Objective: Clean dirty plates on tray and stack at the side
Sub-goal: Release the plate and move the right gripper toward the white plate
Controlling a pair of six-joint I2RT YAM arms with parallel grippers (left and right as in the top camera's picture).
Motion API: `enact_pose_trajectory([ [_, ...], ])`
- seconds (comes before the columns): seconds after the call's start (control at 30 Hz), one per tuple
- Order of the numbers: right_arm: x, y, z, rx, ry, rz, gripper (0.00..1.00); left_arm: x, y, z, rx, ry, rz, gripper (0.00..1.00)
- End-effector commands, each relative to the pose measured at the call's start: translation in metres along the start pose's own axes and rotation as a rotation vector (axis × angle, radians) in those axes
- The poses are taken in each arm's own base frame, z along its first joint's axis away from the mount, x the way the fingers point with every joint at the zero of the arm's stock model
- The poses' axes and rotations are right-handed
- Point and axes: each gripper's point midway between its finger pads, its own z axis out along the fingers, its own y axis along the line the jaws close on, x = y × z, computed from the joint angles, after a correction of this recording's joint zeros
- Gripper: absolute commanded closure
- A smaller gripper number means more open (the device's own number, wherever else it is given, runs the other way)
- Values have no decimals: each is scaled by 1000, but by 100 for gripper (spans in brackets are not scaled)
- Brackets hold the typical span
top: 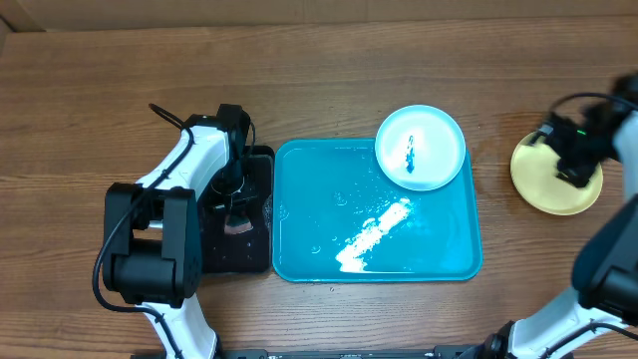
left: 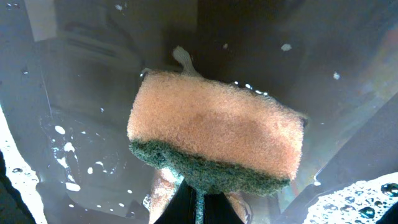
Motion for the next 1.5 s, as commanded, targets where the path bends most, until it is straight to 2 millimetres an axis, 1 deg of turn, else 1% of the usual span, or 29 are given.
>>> enact_pose_trajectory([
  [0.0,5,59,-8,-87,-53,-268,0,6,-8,-1,35,12,36,96],
  [0.17,1,107,-1,-115,-141,-405,0,8,-7,-1,31,20,37,96],
  [0.23,-1,116,0,-116,-167,-432,0,9,-7,-1,31,22,37,96],
  [0.27,-1,119,1,-121,-173,-439,2,8,-7,-1,31,21,37,96],
  [0.3,-2,121,2,-123,-176,-443,8,8,-7,-1,31,21,37,96],
  [0.33,-2,122,3,-124,-178,-446,13,8,-7,-1,31,21,37,96],
  [0.43,-3,122,9,-126,-181,-447,22,9,-7,-1,31,21,37,96],
  [0.57,0,119,25,-124,-145,-443,25,9,-7,-1,31,22,37,96],
  [0.77,15,119,64,-137,-36,-439,30,10,-6,-1,28,28,37,96],
  [0.93,24,116,88,-122,20,-436,30,11,-6,-1,26,33,38,96],
  [1.0,28,113,99,-116,50,-427,32,12,-5,-1,25,35,38,96],
  [1.07,32,113,104,-125,69,-426,36,13,-5,-1,23,38,38,96],
  [1.13,33,116,104,-133,71,-429,41,13,-5,-1,22,42,38,96],
  [1.23,33,118,105,-135,66,-437,46,14,-5,-1,21,43,38,96],
  [1.27,33,118,105,-135,67,-437,50,14,-5,-1,21,43,38,96],
  [1.4,34,118,105,-134,69,-436,57,14,-5,-1,22,42,38,96],
  [1.47,34,118,105,-133,71,-434,69,14,-4,-1,21,43,38,96],
])
